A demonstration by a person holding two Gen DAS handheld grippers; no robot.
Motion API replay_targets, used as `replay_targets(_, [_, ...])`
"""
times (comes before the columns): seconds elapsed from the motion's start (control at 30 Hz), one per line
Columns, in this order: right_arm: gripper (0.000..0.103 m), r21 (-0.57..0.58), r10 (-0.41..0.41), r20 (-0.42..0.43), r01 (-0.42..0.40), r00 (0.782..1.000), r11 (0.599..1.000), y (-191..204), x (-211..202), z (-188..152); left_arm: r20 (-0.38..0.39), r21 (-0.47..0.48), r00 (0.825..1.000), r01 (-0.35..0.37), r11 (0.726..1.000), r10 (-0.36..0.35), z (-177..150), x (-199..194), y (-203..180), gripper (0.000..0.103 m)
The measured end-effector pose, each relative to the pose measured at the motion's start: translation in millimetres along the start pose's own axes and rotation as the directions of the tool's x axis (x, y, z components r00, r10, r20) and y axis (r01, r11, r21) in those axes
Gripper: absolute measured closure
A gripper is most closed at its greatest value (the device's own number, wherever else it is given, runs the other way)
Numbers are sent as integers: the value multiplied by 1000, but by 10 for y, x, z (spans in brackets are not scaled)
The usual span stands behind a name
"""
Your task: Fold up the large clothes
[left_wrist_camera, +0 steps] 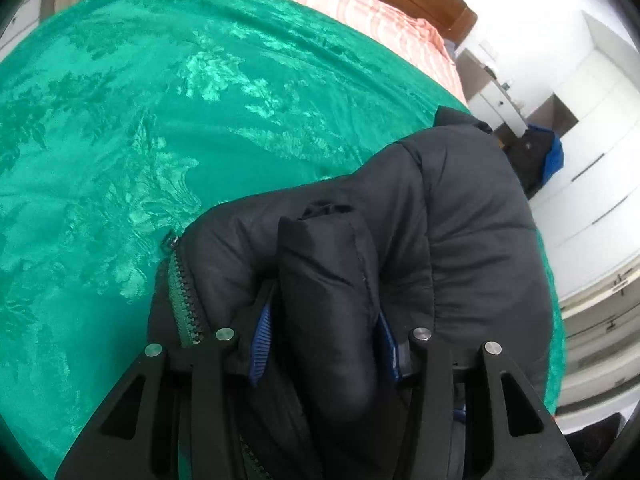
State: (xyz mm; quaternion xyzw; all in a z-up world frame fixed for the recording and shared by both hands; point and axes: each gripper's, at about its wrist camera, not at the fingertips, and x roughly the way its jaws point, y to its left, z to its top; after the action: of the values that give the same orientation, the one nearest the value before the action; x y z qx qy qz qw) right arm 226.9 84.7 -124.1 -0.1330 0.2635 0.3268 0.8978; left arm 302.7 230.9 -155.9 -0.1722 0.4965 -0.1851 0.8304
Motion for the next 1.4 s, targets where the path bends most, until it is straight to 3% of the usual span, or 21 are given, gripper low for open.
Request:
replay_targets(0.13, [31, 24, 16, 7, -16, 1000, 1000, -69, -209, -103, -11, -5, 1000, -4, 1000, 4, 22, 64, 8, 54])
replay_targets(0.4, [31, 30, 22, 10, -23, 1000, 999, 2, -210, 14, -14, -20, 1000, 4, 1000, -4, 18, 103, 24, 54])
replay_targets(1.17, [32, 12, 5, -2, -5, 1000, 1000, 5, -262, -49, -12, -38, 1000, -8, 999, 7, 28, 126, 14, 52])
replay_targets(1.33, [30, 49, 26, -78, -22, 997, 999, -31, -407, 181, 8, -104, 1000, -23, 994, 24, 30, -86, -12, 43])
replay_targets(1.4, [30, 147, 65, -86, -51, 994, 988, -179, -677, 348, 47, -127, 999, -4, 992, 10, 15, -365, -8, 29])
